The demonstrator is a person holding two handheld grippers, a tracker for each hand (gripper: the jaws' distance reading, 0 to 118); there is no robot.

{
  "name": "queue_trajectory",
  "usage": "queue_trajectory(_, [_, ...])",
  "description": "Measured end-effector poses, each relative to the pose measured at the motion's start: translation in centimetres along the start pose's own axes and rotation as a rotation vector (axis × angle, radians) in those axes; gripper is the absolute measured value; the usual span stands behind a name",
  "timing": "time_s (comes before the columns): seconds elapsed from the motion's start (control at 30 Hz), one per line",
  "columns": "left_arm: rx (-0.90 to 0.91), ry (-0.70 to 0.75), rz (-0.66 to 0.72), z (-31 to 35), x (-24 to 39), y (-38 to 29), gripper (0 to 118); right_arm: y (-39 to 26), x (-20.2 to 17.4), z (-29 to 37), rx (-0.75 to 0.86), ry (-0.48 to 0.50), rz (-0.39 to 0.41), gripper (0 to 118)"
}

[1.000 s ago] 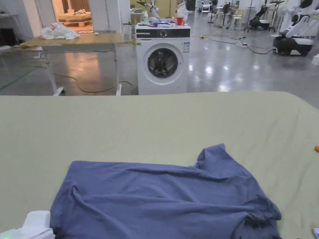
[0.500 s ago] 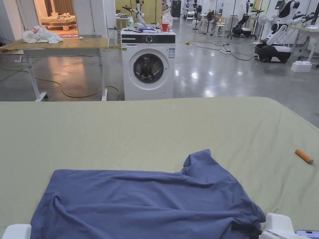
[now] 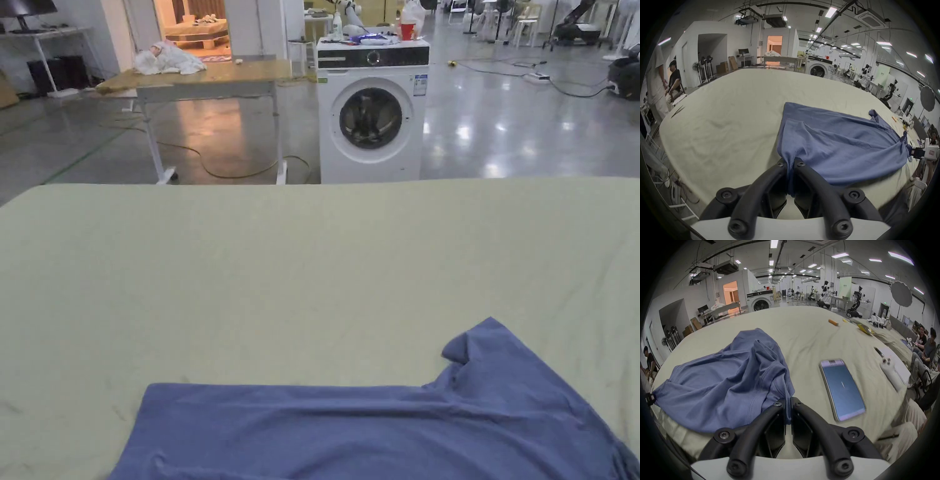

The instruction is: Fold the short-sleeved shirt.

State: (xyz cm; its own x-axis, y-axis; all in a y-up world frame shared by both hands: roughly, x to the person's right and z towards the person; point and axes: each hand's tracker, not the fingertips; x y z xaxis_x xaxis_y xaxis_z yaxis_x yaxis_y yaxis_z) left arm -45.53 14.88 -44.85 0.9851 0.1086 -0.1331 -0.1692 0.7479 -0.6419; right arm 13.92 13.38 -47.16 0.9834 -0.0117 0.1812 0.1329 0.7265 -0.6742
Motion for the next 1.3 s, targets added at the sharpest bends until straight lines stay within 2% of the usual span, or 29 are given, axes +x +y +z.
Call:
queue_trajectory(0.1, [-0.032,0.025,0.038,1.3,-0.1,-2.3,2,-2.0,0.0,1.4,-0.034,-0.013,0.043,3])
queue_trajectory(0.17, [-0.014,0.028,0.049,1.7,0.2,-3.0,2,-2.4,-0.3,1.8,-0.03,-0.024,0.043,3])
queue_trajectory(0.2, [0.005,0.027,0.054,1.6,0.4,-3.3,11,-2.6,-0.3,1.7,-0.03,-0.023,0.035,3])
queue_trajectory(0.23, [0.011,0.04,0.055,1.4,0.4,-3.3,25,-2.8,-0.3,1.6,-0.025,-0.021,0.023,9])
queue_trajectory(0.27, [-0.009,0.08,0.042,1.1,0.5,-3.2,50,-2.7,-0.4,1.4,-0.015,-0.035,0.026,22])
queue_trajectory(0.3, [-0.013,0.118,0.015,1.1,0.7,-3.1,78,-2.7,-0.5,1.5,-0.008,-0.069,0.033,50])
queue_trajectory(0.33, [0.013,0.154,-0.021,1.6,1.0,-3.1,85,-2.6,-0.5,1.8,0.003,-0.104,0.049,64])
queue_trajectory(0.37, [0.073,0.163,-0.056,2.5,1.3,-2.9,84,-2.5,-0.5,2.3,0.016,-0.101,0.047,69])
queue_trajectory(0.43, [0.169,0.166,-0.127,4.3,2.0,-2.0,84,-2.0,-0.2,3.8,0.086,-0.079,0.028,68])
queue_trajectory(0.53, [0.334,0.186,-0.203,7.1,3.6,-0.7,84,-0.9,0.5,5.5,0.195,0.031,0.001,68])
queue_trajectory(0.67, [0.509,0.137,-0.217,10.0,5.9,1.5,84,0.9,0.0,8.2,0.381,0.125,0.0,68])
queue_trajectory(0.73, [0.595,0.121,-0.216,11.3,7.2,2.4,84,1.7,-0.9,9.9,0.478,0.207,-0.019,68])
queue_trajectory(0.8, [0.638,0.078,-0.203,12.3,8.1,3.2,84,2.7,-2.4,11.4,0.538,0.274,-0.013,68])
queue_trajectory(0.9, [0.638,-0.053,-0.207,12.8,8.9,4.1,79,3.4,-4.5,12.4,0.575,0.298,0.021,66])
queue_trajectory(0.93, [0.643,-0.078,-0.203,12.9,9.2,4.1,73,3.6,-5.3,12.6,0.59,0.302,0.045,62])
queue_trajectory(0.97, [0.638,-0.086,-0.206,13.0,9.4,4.2,64,3.6,-5.9,12.7,0.601,0.308,0.069,51])
queue_trajectory(1.0, [0.637,-0.087,-0.204,13.1,9.4,4.2,48,3.5,-6.4,12.8,0.599,0.305,0.094,32])
queue_trajectory(1.03, [0.636,-0.088,-0.204,13.2,9.6,4.2,37,3.4,-6.9,12.7,0.589,0.301,0.097,17])
queue_trajectory(1.07, [0.637,-0.087,-0.203,13.3,9.8,4.2,27,3.3,-7.0,12.5,0.583,0.309,0.1,10])
queue_trajectory(1.17, [0.653,-0.092,-0.211,13.7,9.9,4.0,3,3.1,-7.6,12.3,0.559,0.36,0.102,0])
queue_trajectory(1.2, [0.657,-0.089,-0.212,13.8,9.9,4.0,0,2.9,-7.6,12.0,0.554,0.365,0.111,0])
queue_trajectory(1.3, [0.662,-0.078,-0.203,13.9,9.4,4.2,0,2.7,-8.4,12.0,0.561,0.341,0.163,0])
